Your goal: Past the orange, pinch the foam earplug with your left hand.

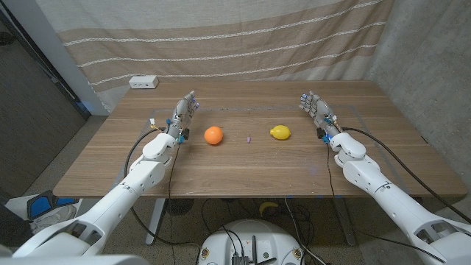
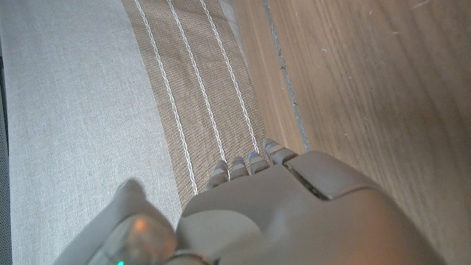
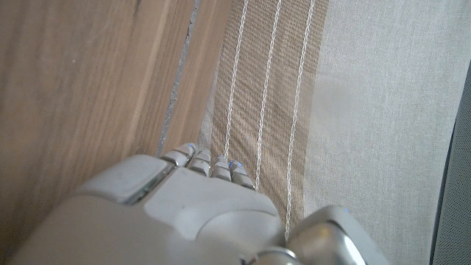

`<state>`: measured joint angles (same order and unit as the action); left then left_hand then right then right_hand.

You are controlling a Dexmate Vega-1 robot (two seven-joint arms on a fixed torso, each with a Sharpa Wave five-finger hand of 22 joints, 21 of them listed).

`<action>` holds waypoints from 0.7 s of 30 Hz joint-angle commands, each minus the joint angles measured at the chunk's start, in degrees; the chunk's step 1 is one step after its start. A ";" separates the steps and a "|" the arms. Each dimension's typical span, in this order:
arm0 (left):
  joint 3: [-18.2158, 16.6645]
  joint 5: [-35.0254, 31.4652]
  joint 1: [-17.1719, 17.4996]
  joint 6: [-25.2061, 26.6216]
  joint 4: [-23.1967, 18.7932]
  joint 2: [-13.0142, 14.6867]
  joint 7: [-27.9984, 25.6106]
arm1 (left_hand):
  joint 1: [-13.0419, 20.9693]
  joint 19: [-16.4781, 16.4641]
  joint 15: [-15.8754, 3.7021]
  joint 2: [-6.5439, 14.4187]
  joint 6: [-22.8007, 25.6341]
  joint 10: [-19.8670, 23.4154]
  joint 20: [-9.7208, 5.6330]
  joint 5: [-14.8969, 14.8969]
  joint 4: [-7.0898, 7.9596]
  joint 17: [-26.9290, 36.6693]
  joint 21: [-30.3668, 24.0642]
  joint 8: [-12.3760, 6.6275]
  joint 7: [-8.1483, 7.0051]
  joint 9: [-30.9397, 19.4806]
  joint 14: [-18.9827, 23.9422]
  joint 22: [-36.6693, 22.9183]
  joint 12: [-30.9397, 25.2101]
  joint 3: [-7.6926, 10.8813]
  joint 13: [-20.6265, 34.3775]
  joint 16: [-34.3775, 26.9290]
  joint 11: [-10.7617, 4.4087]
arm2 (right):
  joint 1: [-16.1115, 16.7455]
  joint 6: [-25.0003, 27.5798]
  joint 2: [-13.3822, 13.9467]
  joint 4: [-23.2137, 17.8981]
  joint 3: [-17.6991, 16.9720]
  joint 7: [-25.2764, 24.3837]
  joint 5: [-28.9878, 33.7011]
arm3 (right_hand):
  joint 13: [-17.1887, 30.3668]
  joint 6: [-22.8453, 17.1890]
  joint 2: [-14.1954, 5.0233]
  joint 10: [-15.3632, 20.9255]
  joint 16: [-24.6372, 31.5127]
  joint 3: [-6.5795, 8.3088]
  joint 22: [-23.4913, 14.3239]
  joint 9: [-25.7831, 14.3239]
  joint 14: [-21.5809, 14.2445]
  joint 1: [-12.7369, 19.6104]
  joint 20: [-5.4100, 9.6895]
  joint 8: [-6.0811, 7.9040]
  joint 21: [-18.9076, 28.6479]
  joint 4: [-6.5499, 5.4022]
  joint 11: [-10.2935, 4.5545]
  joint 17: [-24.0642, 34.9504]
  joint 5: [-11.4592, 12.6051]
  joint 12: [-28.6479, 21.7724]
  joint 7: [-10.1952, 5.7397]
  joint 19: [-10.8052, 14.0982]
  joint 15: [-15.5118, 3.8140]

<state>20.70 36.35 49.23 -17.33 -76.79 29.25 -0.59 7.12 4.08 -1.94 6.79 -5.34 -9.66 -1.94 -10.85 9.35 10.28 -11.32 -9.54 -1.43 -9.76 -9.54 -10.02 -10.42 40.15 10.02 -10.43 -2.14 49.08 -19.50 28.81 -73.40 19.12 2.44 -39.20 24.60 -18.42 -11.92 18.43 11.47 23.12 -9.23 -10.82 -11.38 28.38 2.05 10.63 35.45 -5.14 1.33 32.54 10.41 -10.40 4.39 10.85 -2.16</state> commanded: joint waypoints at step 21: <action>-0.91 -4.78 2.27 -3.35 -2.44 -0.56 -7.51 | 0.27 -3.82 0.93 -0.35 1.17 0.12 3.09 0.30 -4.27 -0.54 -1.61 -1.06 -1.61 -0.18 2.68 -0.52 -1.05 -1.05 0.16 -0.45 -0.04 | 2.05 -6.91 -1.63 1.56 -2.94 -3.83 0.71 | -1.94 -2.44 2.38 2.73 1.38 0.59 -0.31 -0.10 -2.75 -0.62 0.13 1.05 -1.08 1.99 2.42 -1.87 -0.06 -1.26 2.12 2.46 1.21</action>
<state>19.69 34.14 51.26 -19.61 -79.05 28.48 -5.82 7.12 1.32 -1.19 6.79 -4.54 -9.65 0.07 -11.00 6.92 9.62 -12.25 -10.19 -2.19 -9.75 -7.93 -10.29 -11.26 40.23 10.01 -10.87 -2.14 50.87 -25.47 27.54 -72.04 16.38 -0.38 -38.94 22.59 -20.26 -9.65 20.58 12.34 23.56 -9.21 -10.81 -13.26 27.75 2.06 11.08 34.52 -3.52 3.48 30.70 10.41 -11.25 6.24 12.68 -0.92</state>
